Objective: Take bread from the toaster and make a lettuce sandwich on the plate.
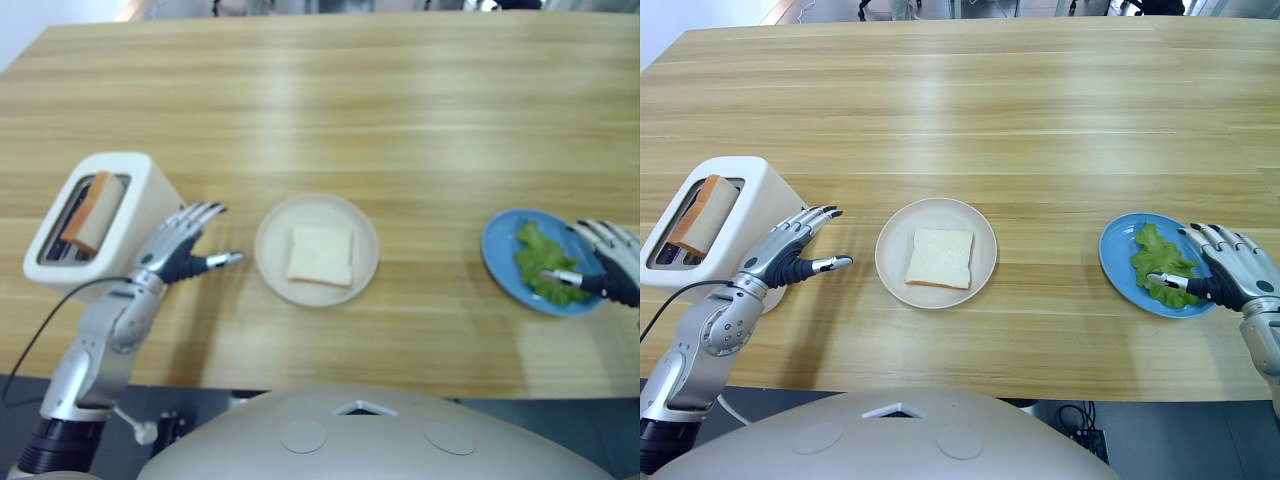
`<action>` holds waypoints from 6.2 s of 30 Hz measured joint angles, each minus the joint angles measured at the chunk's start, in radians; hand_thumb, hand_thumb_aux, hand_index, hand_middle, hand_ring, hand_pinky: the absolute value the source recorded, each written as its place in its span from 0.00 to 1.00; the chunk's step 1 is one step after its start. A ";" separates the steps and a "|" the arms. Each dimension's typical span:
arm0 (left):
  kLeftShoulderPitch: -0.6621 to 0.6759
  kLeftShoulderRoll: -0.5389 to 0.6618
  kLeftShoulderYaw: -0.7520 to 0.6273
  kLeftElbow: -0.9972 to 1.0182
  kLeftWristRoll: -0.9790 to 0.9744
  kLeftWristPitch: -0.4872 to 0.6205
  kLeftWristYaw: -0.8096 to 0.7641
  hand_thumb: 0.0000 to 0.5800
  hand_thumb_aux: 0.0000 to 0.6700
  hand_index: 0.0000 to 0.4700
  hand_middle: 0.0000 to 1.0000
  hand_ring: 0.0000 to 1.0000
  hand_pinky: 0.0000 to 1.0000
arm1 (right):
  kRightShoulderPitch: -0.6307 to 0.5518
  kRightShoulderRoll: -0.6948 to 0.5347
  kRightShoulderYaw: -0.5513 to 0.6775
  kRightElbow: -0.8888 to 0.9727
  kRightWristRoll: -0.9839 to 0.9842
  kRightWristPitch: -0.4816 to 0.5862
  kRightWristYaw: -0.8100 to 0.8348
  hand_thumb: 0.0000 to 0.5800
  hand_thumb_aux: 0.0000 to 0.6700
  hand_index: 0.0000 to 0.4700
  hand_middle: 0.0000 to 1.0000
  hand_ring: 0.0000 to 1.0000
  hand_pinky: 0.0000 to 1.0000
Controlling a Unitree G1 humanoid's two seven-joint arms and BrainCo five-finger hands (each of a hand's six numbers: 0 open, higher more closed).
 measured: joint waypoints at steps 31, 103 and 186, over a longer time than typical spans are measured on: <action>0.010 -0.003 0.002 0.041 -0.025 -0.019 0.001 0.00 0.00 0.00 0.00 0.00 0.00 | -0.120 -0.028 0.280 0.262 -0.086 0.069 -0.105 0.77 0.52 0.51 0.00 0.00 0.00; 0.021 -0.061 -0.034 0.052 -0.020 0.030 0.030 0.00 0.00 0.00 0.00 0.00 0.00 | -0.646 0.603 0.864 -0.083 -0.327 0.083 0.150 1.00 1.00 0.98 1.00 1.00 1.00; -0.070 0.361 0.699 0.060 -0.382 0.047 -0.331 0.00 0.00 0.00 0.00 0.00 0.00 | -0.013 0.682 0.104 -0.550 0.467 0.150 0.244 0.00 0.00 0.00 0.00 0.00 0.00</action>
